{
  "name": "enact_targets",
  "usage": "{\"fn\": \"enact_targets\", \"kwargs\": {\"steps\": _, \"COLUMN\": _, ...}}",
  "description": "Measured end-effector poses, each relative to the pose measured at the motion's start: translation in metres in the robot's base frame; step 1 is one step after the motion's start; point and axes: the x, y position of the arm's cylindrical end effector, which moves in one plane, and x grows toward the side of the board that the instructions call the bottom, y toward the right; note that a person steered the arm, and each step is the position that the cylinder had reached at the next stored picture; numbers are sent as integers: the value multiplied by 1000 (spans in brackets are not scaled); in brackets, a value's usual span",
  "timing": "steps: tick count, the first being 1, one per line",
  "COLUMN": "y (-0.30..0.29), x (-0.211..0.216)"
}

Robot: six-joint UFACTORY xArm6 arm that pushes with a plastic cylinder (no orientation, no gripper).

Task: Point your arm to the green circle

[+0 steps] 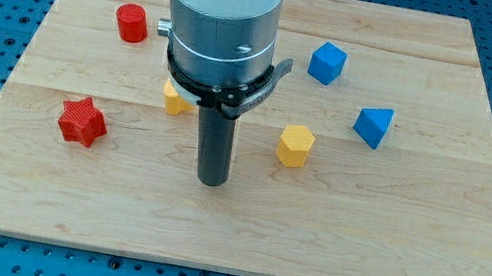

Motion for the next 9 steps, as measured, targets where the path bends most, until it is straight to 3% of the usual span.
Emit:
{"fn": "enact_targets", "kwargs": {"steps": 2, "y": 6, "x": 3}}
{"fn": "enact_targets", "kwargs": {"steps": 4, "y": 22, "x": -82}}
{"fn": "enact_targets", "kwargs": {"steps": 9, "y": 22, "x": -108}}
